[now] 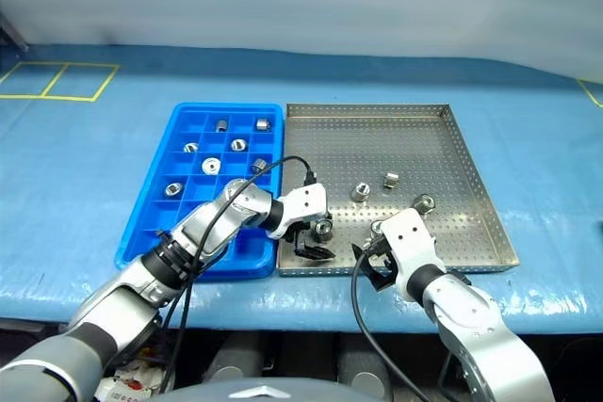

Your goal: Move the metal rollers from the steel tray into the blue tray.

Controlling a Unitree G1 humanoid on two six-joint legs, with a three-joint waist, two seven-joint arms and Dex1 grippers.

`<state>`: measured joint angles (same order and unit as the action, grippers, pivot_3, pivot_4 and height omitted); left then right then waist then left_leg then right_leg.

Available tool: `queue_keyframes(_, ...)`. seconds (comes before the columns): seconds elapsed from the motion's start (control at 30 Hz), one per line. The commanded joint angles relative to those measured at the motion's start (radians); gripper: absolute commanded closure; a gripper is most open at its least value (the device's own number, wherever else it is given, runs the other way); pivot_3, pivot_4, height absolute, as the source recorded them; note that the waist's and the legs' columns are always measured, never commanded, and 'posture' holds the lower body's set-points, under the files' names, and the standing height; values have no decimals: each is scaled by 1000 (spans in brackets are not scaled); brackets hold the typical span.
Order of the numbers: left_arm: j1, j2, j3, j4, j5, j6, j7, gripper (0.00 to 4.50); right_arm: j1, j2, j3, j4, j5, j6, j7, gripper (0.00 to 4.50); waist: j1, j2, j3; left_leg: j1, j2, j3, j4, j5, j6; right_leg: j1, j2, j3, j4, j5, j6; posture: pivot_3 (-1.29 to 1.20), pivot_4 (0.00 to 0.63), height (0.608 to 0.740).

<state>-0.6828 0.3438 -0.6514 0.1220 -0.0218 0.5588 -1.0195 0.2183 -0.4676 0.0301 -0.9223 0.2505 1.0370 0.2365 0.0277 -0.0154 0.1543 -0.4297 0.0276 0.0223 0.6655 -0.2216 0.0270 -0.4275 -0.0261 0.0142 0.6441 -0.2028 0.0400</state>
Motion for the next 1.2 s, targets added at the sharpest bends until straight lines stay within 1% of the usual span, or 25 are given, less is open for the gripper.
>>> queue_keyframes(0.03, -11, -12, -5, 7, 33, -26, 1, 1634, 5, 7, -6, -47, -5, -11, -14, 0, -1, 0, 0, 0, 0, 0, 0, 0, 0, 0, 0, 0, 0, 0, 0, 40, 150, 740)
queue_keyframes(0.1, -7, -15, 3, 7, 44, -33, 5, 2259, 4, 10, -3, -45, -5, -13, -16, 0, -1, 0, 0, 0, 0, 0, 0, 0, 0, 0, 0, 0, 0, 0, 0, 46, 150, 740)
queue_keyframes(0.13, -4, -16, 8, 5, 45, -34, 7, 2657, 3, 10, -2, -45, -5, -13, -16, 0, 0, 0, 0, 0, 0, 0, 0, 0, 0, 0, 0, 0, 0, 0, 0, 46, 150, 740)
queue_keyframes(0.17, 0, -15, 17, -7, 41, -30, 7, 2804, -1, 10, 1, -43, -4, -13, -16, 0, 0, 0, 0, 0, 0, 0, 0, 0, 0, 0, 0, 0, 0, 0, 0, 57, 150, 740)
queue_keyframes(0.27, 15, -25, 83, -52, 13, -1, 38, 2804, -25, 5, 11, -30, 1, -14, -9, 0, -2, 0, 0, 0, 0, 0, 0, 0, 0, 0, 0, 0, 0, 0, 0, 82, 150, 740)
queue_keyframes(0.4, 41, -75, 245, -85, -16, 60, 195, 2804, -86, -13, 44, -1, 3, -14, 13, 0, 0, 0, 0, 0, 0, 0, 0, 0, 0, 0, 0, 0, 0, 0, 0, 120, 150, 740)
queue_keyframes(0.5, 97, -105, 407, -195, -51, 108, 329, 2804, -165, -25, 96, 34, 2, -20, 39, 0, 0, 0, 0, 0, 0, 0, 0, 0, 0, 0, 0, 0, 0, 0, 1, 144, 150, 740)
queue_keyframes(0.57, 147, -96, 472, -289, -61, 110, 378, 2804, -212, -30, 126, 57, 3, -28, 58, 0, 2, 0, 0, 0, 1, 0, -1, 0, 0, 0, 0, 0, 0, 0, 1, 171, 150, 740)
queue_keyframes(0.6, 177, -75, 488, -338, -61, 87, 381, 2804, -236, -31, 142, 69, 3, -32, 67, 0, 3, 0, 0, 0, 0, -1, -1, 0, 0, 0, 0, 0, 0, 0, 1, 171, 150, 740)
queue_keyframes(0.77, 328, 9, 587, -539, -87, 137, 421, 2804, -344, -24, 227, 140, -1, -62, 110, 0, 23, 0, 0, 0, 0, -1, -3, 0, 0, 0, 0, -1, 0, 0, 0, 230, 150, 740)
queue_keyframes(0.87, 412, 31, 654, -626, -91, 178, 474, 2804, -392, -13, 272, 179, -2, -85, 133, 0, 37, 0, 0, 0, 1, -1, -2, 0, 0, 0, 0, -1, 0, 0, 0, 273, 150, 740)
queue_keyframes(1.03, 521, 51, 730, -707, -87, 240, 542, 2804, -437, -4, 314, 229, -7, -120, 167, 0, 67, -1, 0, 0, 1, -1, -1, 0, 0, 1, -1, -1, 0, 0, 1, 322, 150, 740)
queue_keyframes(1.2, 573, 59, 740, -731, -100, 274, 571, 2804, -465, 1, 339, 261, -9, -145, 198, 0, 92, -1, 1, 0, 1, -2, -1, 0, 0, 0, -1, -2, 0, 0, 0, 358, 150, 740)
